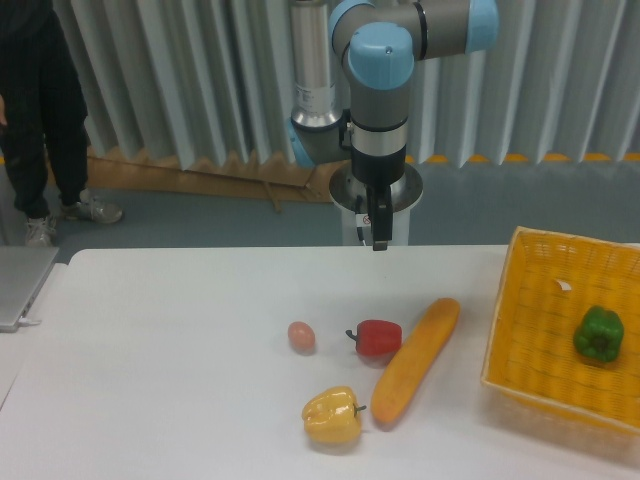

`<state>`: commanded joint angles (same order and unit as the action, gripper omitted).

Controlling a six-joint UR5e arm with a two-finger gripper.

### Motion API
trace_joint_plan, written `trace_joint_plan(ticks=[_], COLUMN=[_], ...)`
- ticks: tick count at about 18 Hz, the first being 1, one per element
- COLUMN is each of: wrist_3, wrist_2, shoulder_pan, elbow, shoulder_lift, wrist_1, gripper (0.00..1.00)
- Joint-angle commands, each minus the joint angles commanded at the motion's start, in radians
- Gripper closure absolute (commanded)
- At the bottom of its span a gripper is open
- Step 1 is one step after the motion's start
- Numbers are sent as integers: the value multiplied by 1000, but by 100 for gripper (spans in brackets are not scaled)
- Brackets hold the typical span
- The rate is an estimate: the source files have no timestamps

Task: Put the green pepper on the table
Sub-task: 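Shift the gripper slowly sideways toward the yellow basket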

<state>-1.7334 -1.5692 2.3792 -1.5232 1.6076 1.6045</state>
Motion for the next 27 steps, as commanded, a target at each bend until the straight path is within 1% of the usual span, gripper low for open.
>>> trace_joint_plan(ticks=[8, 12, 15, 20, 21, 23, 27], wrist_3=[0, 3, 41, 43, 43, 44, 44], wrist_2=[3, 5, 0, 2, 0, 1, 2], shoulder_pan=[2, 2, 2, 2, 2, -2, -3], elbow=[-2, -11, -11, -11, -11, -14, -15], shoulder_lift=[0, -11, -11, -12, -15, -52, -69], wrist_1=[0, -2, -2, 0, 5, 12, 32], gripper=[0, 0, 0, 0, 0, 0, 0])
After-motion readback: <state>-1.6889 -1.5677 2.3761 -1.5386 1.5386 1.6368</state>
